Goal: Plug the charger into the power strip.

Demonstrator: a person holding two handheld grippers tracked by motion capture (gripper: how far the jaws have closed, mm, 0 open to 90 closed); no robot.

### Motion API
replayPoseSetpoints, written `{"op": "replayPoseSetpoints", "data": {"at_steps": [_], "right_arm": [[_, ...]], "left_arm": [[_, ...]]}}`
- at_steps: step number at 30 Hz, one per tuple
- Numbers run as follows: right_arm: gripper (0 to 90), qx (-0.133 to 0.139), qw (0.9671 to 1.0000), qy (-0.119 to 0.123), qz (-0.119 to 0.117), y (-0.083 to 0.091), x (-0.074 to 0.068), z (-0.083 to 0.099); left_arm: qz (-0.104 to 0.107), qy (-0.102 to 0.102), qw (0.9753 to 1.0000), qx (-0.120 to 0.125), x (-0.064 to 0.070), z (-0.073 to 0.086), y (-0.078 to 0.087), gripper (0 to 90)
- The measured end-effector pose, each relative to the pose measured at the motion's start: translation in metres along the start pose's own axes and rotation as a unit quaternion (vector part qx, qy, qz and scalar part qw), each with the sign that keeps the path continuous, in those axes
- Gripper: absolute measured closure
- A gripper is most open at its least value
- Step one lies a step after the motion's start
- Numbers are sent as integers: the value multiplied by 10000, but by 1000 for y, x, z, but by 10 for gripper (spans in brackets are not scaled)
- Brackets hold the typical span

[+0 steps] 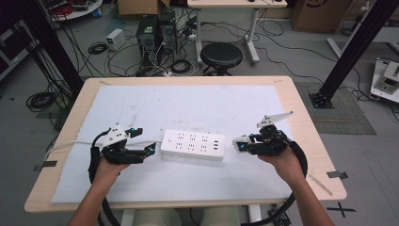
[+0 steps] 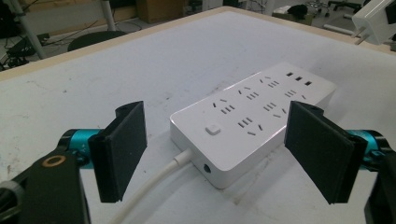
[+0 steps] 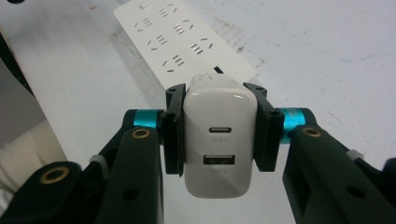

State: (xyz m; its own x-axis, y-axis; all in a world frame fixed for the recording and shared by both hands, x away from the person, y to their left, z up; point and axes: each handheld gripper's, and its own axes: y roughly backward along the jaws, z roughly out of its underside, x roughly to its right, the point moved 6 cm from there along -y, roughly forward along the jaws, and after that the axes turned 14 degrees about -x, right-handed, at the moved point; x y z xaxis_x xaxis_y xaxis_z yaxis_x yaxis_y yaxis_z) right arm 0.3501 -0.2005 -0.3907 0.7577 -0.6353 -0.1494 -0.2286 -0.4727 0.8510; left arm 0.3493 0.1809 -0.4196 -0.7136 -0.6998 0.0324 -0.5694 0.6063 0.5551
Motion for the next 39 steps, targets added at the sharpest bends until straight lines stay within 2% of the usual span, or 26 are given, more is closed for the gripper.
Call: {"op": "replayPoseSetpoints", "data": {"at_steps": [4, 13, 19, 32, 34, 35, 37, 38, 39], "right_arm": [[631, -70, 9999, 94, -8, 2, 2, -4], [632, -312, 9987, 374, 145, 2, 6, -11], [632, -684, 9944, 677, 426, -4, 6, -20], [632, -880, 9898, 992, 520, -6, 5, -40], [632, -919, 9874, 1162, 558, -7, 4, -46], [632, -919, 9874, 1162, 558, -7, 4, -46], [632, -1023, 9846, 1284, 593, -10, 2, -52], [632, -1023, 9846, 1284, 593, -10, 2, -52], [632, -1096, 9820, 1414, 606, -13, 1, -55]], "left_arm": [[27, 23, 10000, -12, -1, 2, -1, 212], [88, 39, 10000, -10, 0, 4, -2, 212], [149, 18, 9999, -28, 0, 6, -2, 217], [105, 87, 9999, -14, -2, 11, 0, 215], [102, 113, 9999, -9, -2, 12, 0, 215], [102, 115, 9999, -11, -3, 12, 0, 215], [100, 123, 9999, -7, -3, 13, 0, 215], [105, 131, 9999, 4, -3, 13, 0, 215], [112, 133, 9998, 6, -3, 13, 0, 215]]}}
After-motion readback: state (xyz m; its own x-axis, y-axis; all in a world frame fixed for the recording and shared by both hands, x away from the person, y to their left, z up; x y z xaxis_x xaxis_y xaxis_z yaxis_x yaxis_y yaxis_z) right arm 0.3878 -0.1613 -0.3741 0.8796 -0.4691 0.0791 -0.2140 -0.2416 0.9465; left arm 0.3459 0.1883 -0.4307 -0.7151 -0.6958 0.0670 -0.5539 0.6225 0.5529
